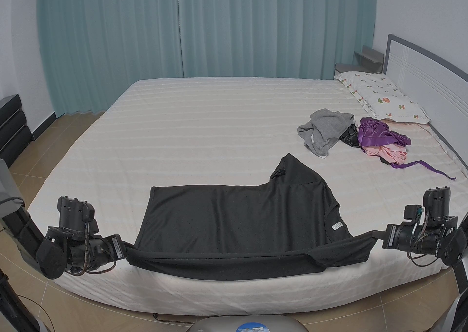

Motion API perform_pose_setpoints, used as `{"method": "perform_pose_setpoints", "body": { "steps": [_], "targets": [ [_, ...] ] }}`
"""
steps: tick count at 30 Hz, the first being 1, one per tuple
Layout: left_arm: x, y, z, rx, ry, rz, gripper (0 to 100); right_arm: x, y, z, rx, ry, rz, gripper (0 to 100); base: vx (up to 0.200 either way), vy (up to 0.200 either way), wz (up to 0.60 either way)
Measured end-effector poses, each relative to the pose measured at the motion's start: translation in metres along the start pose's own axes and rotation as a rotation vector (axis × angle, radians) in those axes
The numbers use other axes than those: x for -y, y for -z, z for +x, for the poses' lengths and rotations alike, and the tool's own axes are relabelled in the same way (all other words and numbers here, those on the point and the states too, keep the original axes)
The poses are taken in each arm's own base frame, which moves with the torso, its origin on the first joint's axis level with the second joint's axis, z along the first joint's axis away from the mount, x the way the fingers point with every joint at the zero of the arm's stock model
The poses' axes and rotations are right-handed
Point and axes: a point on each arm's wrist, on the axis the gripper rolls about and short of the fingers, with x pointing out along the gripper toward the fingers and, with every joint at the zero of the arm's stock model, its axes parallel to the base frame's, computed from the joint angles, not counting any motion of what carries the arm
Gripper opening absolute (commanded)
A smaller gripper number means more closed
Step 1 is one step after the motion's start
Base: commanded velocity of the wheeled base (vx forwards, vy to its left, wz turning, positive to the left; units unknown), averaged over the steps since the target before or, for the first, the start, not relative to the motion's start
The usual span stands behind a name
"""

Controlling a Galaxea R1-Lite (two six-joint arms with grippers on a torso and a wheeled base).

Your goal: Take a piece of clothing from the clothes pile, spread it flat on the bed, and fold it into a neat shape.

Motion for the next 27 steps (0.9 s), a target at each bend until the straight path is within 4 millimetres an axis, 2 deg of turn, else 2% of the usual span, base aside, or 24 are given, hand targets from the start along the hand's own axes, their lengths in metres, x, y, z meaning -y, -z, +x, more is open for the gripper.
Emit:
{"method": "perform_pose_setpoints", "body": {
  "steps": [11,27],
  "targets": [
    [0.008,-0.022,0.035,-0.012,-0.02,-0.006,0,0.003,-0.016,0.046,-0.037,0.005,-0.002,0,0.0,0.0,0.0],
    [0.01,-0.031,0.083,-0.06,-0.047,-0.012,0,0.012,-0.022,0.091,-0.084,0.026,0.011,0,0.0,0.0,0.0]
  ]
}}
